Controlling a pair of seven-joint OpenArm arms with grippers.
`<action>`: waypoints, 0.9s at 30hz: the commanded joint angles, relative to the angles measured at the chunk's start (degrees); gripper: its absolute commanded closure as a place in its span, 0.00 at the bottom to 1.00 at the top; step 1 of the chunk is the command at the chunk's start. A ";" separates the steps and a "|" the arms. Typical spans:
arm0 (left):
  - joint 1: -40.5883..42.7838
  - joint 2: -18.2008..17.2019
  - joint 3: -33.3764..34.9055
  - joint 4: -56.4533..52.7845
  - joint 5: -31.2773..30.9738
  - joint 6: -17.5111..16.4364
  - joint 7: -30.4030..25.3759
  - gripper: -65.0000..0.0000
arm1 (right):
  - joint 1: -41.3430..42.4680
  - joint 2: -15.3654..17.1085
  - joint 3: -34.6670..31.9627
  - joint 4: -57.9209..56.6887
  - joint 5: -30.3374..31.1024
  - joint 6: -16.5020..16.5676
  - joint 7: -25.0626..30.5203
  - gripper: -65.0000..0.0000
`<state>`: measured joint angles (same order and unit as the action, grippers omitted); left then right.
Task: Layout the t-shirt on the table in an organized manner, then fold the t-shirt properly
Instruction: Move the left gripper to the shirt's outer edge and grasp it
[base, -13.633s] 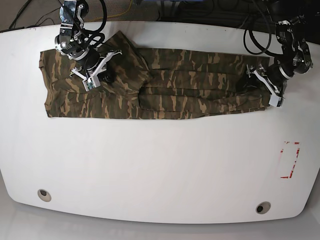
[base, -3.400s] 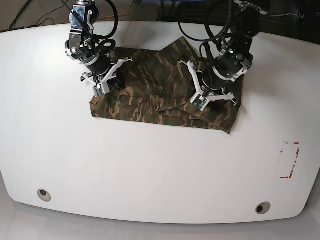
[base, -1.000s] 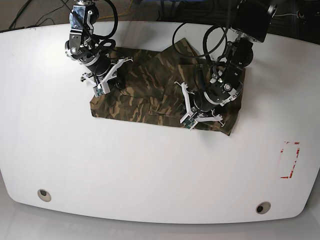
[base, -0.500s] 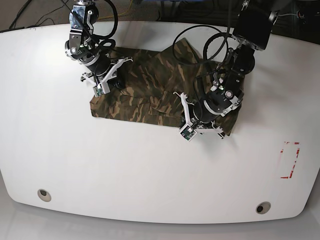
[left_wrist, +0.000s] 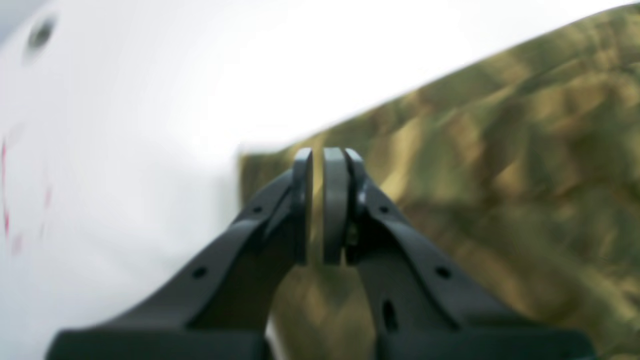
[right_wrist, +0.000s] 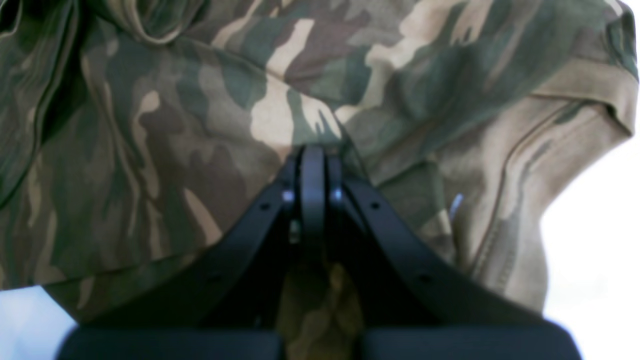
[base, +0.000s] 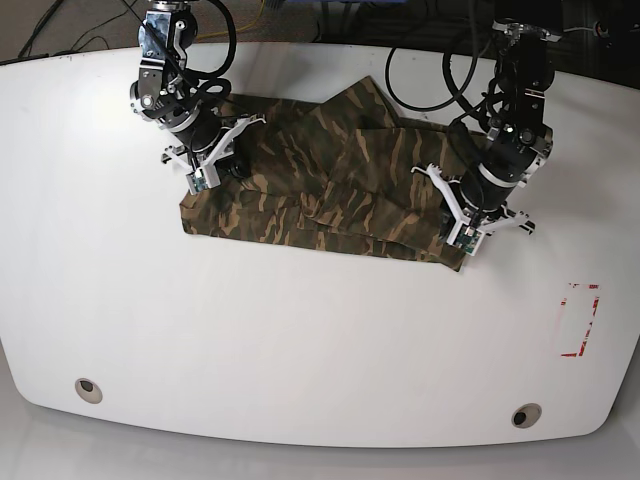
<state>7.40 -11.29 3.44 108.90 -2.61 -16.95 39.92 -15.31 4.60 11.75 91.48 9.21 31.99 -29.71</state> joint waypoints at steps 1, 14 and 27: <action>0.21 0.08 -3.22 1.12 -0.60 -0.24 -1.72 0.96 | -0.65 0.28 -0.10 -0.36 -2.84 -0.12 -4.62 1.00; 4.51 -0.01 -8.23 -1.25 -0.16 -5.51 -4.01 0.96 | -0.65 0.19 -0.28 -0.27 -2.93 -0.12 -4.62 1.00; 4.60 -0.01 -8.67 -14.88 -0.25 -5.60 -8.67 0.96 | -0.56 0.19 -0.28 -0.01 -2.75 -0.03 -4.62 1.00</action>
<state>12.62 -10.85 -5.10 95.15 -2.59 -22.63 33.80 -15.27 4.62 11.62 91.48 9.23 32.16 -29.76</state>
